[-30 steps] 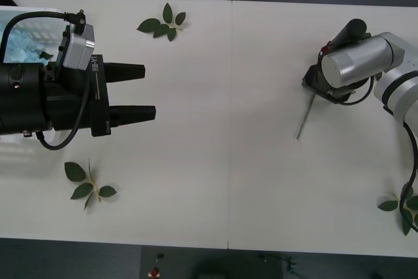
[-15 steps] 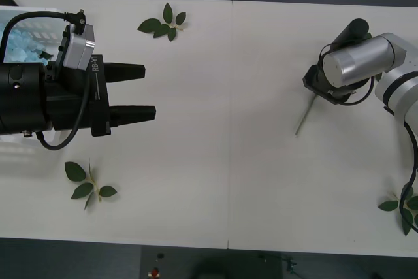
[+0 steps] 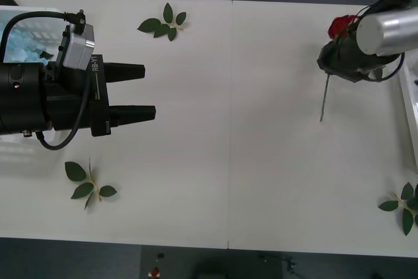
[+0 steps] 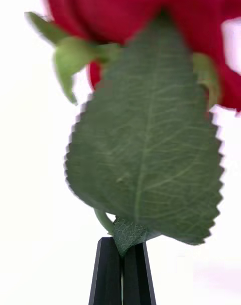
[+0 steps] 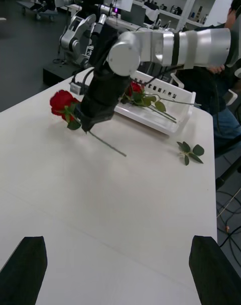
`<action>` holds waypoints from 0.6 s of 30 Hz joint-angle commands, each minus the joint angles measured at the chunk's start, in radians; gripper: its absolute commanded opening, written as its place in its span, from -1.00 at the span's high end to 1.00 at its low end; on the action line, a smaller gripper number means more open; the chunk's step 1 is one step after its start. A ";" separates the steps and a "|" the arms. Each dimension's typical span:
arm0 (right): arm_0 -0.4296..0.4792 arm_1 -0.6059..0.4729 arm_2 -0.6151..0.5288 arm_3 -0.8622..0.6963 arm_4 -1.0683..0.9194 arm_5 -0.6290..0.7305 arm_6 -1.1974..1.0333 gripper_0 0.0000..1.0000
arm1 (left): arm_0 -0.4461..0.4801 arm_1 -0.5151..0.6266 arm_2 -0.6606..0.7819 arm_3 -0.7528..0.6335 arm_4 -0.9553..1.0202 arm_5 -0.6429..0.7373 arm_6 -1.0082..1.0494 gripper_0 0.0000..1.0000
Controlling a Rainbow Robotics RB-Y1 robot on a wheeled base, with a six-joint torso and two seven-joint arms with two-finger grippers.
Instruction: Put the red flowers into the right box and the blue flowers into the left box
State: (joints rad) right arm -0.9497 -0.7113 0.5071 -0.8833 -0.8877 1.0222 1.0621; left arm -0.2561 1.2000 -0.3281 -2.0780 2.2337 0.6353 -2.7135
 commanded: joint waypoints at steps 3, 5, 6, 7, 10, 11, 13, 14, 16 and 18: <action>-0.018 -0.261 -0.018 -0.094 -0.096 0.088 0.285 1.00 | -0.023 0.032 -0.002 -0.005 0.009 -0.005 0.008 -0.65; -0.014 -0.344 -0.018 -0.092 -0.149 0.124 0.386 1.00 | -0.023 0.032 -0.002 -0.005 0.009 -0.005 0.008 -0.64; -0.004 -0.390 -0.018 -0.091 -0.174 0.136 0.434 1.00 | -0.023 0.032 -0.002 -0.005 0.009 -0.005 0.008 -0.64; 0.006 -0.427 -0.018 -0.089 -0.194 0.145 0.469 1.00 | -0.023 0.032 -0.002 -0.005 0.009 -0.005 0.008 -0.64; 0.068 -0.539 -0.025 -0.074 -0.267 0.148 0.570 1.00 | -0.023 0.032 -0.002 -0.005 0.009 -0.005 0.008 -0.65; 0.091 -0.563 -0.036 -0.065 -0.293 0.147 0.593 1.00 | -0.023 0.032 -0.002 -0.005 0.009 -0.005 0.008 -0.64; 0.144 -0.600 -0.075 -0.029 -0.332 0.131 0.642 1.00 | -0.023 0.032 -0.002 -0.005 0.009 -0.005 0.008 -0.64; 0.167 -0.608 -0.094 -0.011 -0.346 0.125 0.665 1.00 | -0.023 0.032 -0.002 -0.005 0.009 -0.005 0.008 -0.64; 0.217 -0.616 -0.151 0.037 -0.362 0.105 0.713 1.00 | -0.023 0.032 -0.002 -0.005 0.009 -0.005 0.008 -0.65; 0.247 -0.616 -0.199 0.066 -0.367 0.091 0.753 1.00 | -0.023 0.032 -0.002 -0.005 0.009 -0.005 0.008 -0.65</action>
State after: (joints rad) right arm -0.7280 -1.3225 0.3632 -0.8546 -1.2459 1.1288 1.7144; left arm -0.2561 1.2000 -0.3281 -2.0766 2.2338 0.6353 -2.7135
